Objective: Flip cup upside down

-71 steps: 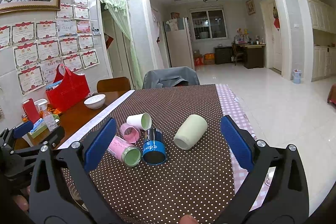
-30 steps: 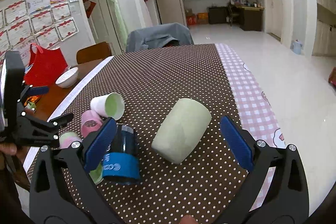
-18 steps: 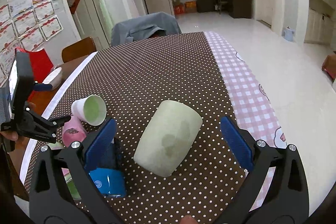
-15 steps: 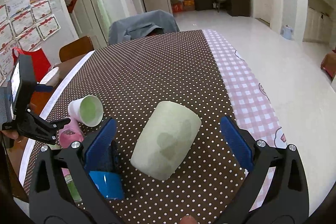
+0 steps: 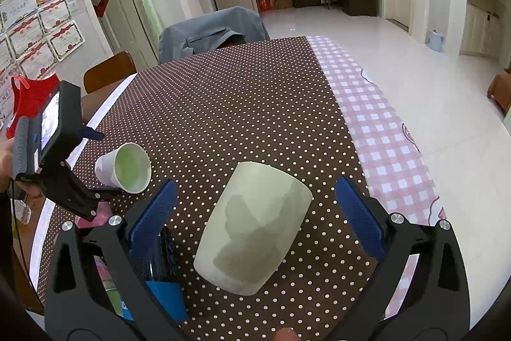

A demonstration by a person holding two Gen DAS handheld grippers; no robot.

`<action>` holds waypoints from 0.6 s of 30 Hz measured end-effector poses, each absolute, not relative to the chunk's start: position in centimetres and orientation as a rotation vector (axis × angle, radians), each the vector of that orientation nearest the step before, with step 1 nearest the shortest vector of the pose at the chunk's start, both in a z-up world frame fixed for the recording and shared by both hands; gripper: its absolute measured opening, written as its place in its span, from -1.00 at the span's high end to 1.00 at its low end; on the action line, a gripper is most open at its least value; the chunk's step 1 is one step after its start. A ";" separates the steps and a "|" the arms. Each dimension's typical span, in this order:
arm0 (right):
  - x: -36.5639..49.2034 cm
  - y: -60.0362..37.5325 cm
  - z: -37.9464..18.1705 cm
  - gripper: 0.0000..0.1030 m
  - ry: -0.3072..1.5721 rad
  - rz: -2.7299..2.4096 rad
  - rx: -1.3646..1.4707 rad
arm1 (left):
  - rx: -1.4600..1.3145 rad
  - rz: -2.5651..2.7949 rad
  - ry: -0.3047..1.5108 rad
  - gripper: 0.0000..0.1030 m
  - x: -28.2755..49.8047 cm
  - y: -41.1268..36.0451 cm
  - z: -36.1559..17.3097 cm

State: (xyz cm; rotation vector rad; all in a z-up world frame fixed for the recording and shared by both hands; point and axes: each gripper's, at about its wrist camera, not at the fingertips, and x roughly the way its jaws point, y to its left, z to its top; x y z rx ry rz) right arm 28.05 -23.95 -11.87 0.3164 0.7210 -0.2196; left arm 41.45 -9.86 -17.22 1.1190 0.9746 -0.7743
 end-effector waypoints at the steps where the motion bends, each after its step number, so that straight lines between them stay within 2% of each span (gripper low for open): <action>1: 28.0 -24.0 -11.9 -0.89 0.722 -0.221 0.318 | 1.122 -0.777 0.984 -0.92 41.8 -10.1 -17.6; 4: 27.9 -24.1 -12.0 -0.89 0.722 -0.222 0.324 | 1.101 -0.794 1.018 -0.91 43.0 -10.6 -18.3; 6: 27.8 -24.2 -12.0 -0.89 0.722 -0.223 0.327 | 1.080 -0.802 1.035 -0.66 43.5 -10.6 -18.4; 7: 27.8 -24.2 -12.0 -0.89 0.721 -0.223 0.328 | 1.067 -0.797 1.046 -0.41 43.9 -10.6 -18.6; 8: 27.7 -24.3 -12.0 -0.89 0.721 -0.223 0.329 | 1.060 -0.781 1.046 -0.34 44.4 -10.5 -18.6; 18: 26.8 -24.3 -11.8 -0.89 0.707 -0.217 0.336 | 0.884 -0.673 1.045 -0.28 47.7 -8.7 -16.3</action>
